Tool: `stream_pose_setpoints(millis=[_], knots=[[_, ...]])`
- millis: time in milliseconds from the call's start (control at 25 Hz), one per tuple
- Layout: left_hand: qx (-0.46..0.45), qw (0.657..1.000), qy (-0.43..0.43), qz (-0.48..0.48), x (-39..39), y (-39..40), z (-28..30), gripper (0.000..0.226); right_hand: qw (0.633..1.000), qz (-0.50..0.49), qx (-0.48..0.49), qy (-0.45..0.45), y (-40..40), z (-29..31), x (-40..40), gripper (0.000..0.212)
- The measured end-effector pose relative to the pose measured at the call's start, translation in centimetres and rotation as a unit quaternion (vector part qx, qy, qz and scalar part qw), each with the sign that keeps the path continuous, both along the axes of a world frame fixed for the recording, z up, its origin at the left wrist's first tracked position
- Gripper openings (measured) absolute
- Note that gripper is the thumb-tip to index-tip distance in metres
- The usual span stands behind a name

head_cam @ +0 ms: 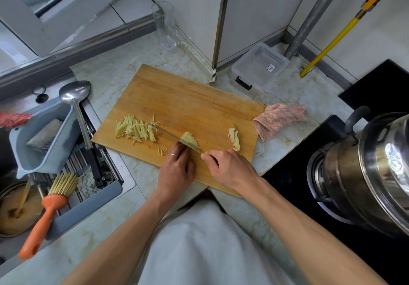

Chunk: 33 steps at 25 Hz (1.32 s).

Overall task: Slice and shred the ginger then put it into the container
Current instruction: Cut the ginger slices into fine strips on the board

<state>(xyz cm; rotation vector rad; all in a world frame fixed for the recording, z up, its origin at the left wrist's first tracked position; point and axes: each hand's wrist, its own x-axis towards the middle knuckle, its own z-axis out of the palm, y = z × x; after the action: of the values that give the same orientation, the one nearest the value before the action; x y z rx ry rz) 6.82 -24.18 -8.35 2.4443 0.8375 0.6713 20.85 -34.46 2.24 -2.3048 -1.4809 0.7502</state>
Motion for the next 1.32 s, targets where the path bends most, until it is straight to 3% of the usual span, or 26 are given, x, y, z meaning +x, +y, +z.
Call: stream_pose_setpoints(millis=[840, 1000, 1200, 1320], knots=[[-0.029, 0.999, 0.011, 0.006, -0.1, 0.1, 0.1, 0.041, 0.999, -0.019, -0.009, 0.039, -0.5, 0.8, -0.2, 0.043], [-0.035, 0.999, 0.016, 0.01, -0.2, -0.1, 0.6, 0.041, 0.996, -0.042, 0.008, 0.082, -0.9, 0.0, 0.4, 0.041], [-0.087, 0.994, -0.031, 0.05, -0.8, 0.1, 0.8, 0.034, 0.991, -0.078, 0.033, 0.101, -1.6, -0.1, 1.8, 0.048], [-0.076, 0.994, -0.013, 0.078, -1.5, 0.6, 1.3, 0.035, 0.991, -0.08, 0.037, 0.101, -1.8, -0.3, 2.2, 0.048]])
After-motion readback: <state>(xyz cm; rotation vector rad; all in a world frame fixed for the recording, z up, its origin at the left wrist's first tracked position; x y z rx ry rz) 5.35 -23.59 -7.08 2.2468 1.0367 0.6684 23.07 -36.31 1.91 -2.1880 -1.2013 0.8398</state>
